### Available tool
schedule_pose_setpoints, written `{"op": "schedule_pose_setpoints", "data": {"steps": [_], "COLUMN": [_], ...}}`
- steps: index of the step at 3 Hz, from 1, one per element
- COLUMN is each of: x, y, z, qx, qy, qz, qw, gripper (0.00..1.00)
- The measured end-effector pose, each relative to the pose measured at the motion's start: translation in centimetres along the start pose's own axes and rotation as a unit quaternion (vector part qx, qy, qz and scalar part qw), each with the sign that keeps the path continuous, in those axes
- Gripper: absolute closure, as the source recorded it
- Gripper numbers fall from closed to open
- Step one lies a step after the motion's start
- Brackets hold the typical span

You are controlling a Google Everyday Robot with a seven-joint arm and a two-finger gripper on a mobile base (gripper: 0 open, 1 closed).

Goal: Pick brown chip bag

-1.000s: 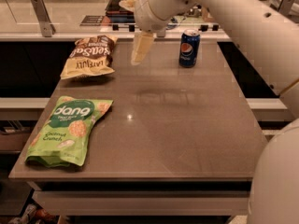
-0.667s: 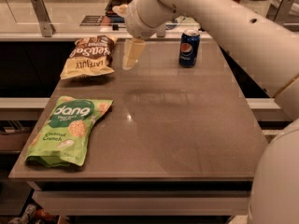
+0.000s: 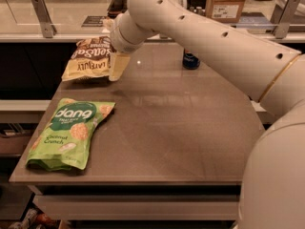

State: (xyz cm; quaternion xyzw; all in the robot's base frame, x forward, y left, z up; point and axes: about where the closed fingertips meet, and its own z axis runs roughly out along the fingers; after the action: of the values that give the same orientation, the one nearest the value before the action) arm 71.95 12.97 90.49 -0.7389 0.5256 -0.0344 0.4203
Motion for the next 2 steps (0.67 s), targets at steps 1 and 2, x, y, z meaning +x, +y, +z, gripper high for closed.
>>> {"op": "schedule_pose_setpoints", "data": {"steps": [1, 2], "x": [-0.9, -1.2], "y": [0.7, 1.2], "z": [2.3, 3.7], "qx": [0.015, 0.053], "qy": [-0.009, -0.011], "qz": [0.025, 0.050], "qw": [0.9995, 0.9973], "gripper": [0.00, 0.00]}}
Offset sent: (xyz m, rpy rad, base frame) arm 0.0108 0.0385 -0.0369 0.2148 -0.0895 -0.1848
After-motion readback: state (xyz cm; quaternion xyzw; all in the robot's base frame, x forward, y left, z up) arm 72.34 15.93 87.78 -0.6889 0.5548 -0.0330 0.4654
